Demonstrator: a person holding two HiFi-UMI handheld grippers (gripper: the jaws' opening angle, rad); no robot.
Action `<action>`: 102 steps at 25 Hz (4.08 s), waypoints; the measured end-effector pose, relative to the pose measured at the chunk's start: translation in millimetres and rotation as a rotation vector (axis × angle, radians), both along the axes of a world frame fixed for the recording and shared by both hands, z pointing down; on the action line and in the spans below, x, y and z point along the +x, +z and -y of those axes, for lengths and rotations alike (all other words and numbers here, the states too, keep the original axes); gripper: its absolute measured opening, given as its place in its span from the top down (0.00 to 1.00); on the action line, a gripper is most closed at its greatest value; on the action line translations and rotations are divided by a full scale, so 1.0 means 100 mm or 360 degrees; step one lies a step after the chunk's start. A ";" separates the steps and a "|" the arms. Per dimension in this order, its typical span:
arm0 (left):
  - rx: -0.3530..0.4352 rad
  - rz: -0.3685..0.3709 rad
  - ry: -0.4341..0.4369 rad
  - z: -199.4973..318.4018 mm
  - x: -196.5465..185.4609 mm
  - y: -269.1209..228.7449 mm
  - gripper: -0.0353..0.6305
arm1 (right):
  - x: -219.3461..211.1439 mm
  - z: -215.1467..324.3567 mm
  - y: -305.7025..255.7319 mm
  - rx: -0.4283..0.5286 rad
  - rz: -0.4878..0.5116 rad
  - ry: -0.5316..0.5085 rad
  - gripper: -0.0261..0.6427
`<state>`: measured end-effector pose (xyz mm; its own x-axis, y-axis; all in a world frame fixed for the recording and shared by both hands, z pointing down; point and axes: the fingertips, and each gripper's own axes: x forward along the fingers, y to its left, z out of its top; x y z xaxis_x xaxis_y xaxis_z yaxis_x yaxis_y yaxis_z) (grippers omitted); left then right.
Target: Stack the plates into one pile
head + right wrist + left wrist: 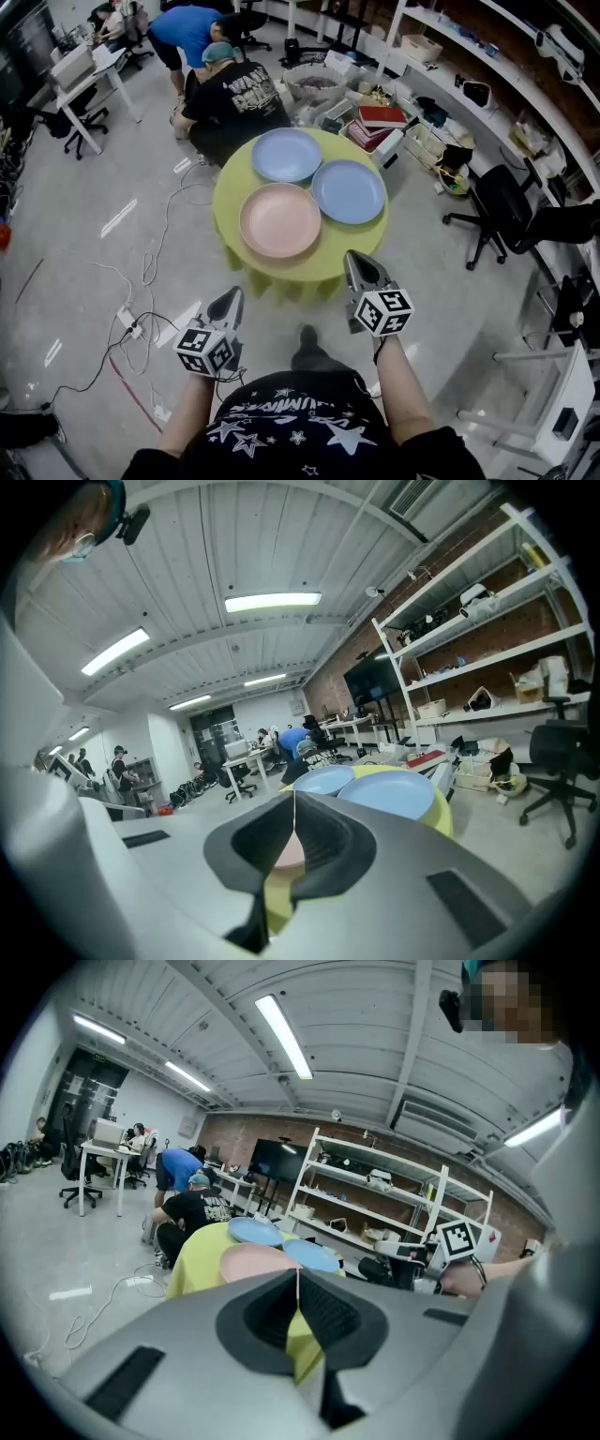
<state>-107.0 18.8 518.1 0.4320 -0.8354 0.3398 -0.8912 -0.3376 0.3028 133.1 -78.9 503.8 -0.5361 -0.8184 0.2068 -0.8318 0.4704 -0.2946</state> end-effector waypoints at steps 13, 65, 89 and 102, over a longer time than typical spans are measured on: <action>-0.0105 0.0071 -0.0179 0.67 0.21 0.19 0.92 | 0.18 0.83 0.62 -0.0315 -0.0066 -0.0153 0.94; -0.0277 0.0102 -0.0083 1.77 -0.54 0.60 0.92 | 1.15 1.75 1.97 -0.1184 0.0747 0.1328 0.88; -0.0276 -0.0001 0.0152 2.22 -0.50 0.69 0.92 | 0.43 1.56 1.32 -0.1053 0.0504 0.0762 0.91; -0.0350 -0.0004 0.0269 2.30 -0.83 0.90 0.92 | -0.35 1.29 1.59 -0.1235 0.0245 0.0384 0.91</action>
